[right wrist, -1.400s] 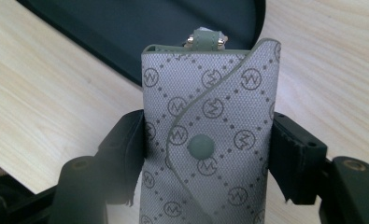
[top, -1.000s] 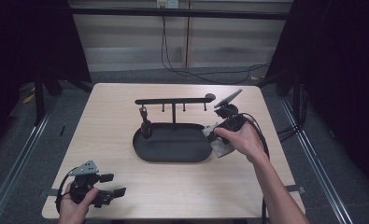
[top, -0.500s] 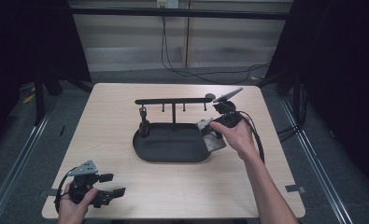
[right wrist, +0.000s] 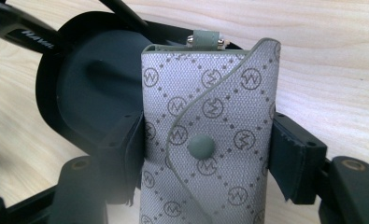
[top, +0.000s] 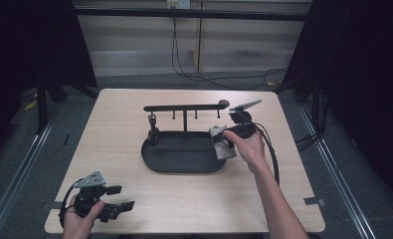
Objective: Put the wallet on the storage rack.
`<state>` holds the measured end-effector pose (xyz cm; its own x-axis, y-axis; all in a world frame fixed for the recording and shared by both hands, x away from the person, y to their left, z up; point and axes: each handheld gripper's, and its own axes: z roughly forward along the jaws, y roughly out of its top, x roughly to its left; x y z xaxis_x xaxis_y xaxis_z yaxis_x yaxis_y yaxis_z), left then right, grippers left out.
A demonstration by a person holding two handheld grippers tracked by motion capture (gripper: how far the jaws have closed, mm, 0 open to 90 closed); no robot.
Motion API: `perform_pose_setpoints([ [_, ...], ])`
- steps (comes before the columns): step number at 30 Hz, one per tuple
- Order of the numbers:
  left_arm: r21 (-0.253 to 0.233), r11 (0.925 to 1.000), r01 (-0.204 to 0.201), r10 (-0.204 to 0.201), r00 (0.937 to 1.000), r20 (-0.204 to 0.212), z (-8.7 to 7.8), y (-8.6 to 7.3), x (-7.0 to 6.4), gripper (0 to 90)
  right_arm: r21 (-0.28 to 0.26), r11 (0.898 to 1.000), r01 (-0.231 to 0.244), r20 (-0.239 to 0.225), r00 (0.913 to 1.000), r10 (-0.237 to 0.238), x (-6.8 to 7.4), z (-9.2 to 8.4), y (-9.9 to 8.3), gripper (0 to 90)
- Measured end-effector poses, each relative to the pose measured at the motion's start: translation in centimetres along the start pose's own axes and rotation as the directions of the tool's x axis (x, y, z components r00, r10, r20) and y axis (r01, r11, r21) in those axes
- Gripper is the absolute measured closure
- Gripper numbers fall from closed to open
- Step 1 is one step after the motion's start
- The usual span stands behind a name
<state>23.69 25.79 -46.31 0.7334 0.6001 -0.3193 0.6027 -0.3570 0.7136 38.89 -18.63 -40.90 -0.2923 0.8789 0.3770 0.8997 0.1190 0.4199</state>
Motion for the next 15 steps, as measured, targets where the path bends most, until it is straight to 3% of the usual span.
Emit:
perform_pose_setpoints([
  [8,0.003,1.0000,0.001,-0.001,1.0000,0.000,0.1,0.0,0.0,18.6,-0.038,0.997,-0.060,-0.032,0.9978,0.058,-0.7,1.4,-0.2,34.0],
  [15,-0.001,1.0000,0.000,0.000,1.0000,0.001,0.0,0.0,0.0,18.6,-0.040,0.997,-0.072,-0.044,0.9965,0.070,-0.5,2.9,-0.2,34.0],
])
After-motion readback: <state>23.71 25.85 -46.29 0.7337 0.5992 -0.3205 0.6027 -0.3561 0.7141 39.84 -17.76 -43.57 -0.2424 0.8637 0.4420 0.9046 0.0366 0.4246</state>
